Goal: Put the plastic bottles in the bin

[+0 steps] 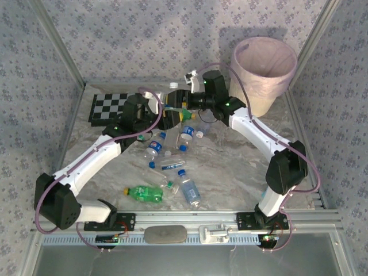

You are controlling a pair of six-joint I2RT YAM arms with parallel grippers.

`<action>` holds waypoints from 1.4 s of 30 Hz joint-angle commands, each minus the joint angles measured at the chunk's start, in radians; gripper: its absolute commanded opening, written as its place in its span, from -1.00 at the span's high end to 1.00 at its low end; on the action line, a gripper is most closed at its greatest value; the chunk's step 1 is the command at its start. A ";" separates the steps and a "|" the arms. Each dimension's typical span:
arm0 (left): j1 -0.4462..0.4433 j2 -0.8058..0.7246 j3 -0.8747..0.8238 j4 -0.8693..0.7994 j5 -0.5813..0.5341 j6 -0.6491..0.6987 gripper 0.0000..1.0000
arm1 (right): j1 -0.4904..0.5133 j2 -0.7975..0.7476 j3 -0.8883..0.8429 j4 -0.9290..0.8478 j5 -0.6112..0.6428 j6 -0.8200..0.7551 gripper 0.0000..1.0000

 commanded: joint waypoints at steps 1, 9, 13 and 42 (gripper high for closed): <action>-0.011 -0.035 0.014 0.033 0.025 0.011 -0.07 | -0.002 0.004 -0.025 0.006 0.038 -0.001 -0.42; -0.010 -0.067 -0.001 -0.001 -0.083 0.017 -0.78 | -0.042 -0.018 0.011 -0.109 0.132 -0.084 -0.36; -0.005 -0.099 -0.029 -0.044 -0.238 -0.002 -0.91 | -0.097 -0.042 0.050 -0.197 0.193 -0.133 -0.35; 0.157 -0.012 -0.110 -0.168 -0.304 -0.200 -1.00 | -0.580 -0.031 0.396 -0.114 0.669 -0.170 -0.30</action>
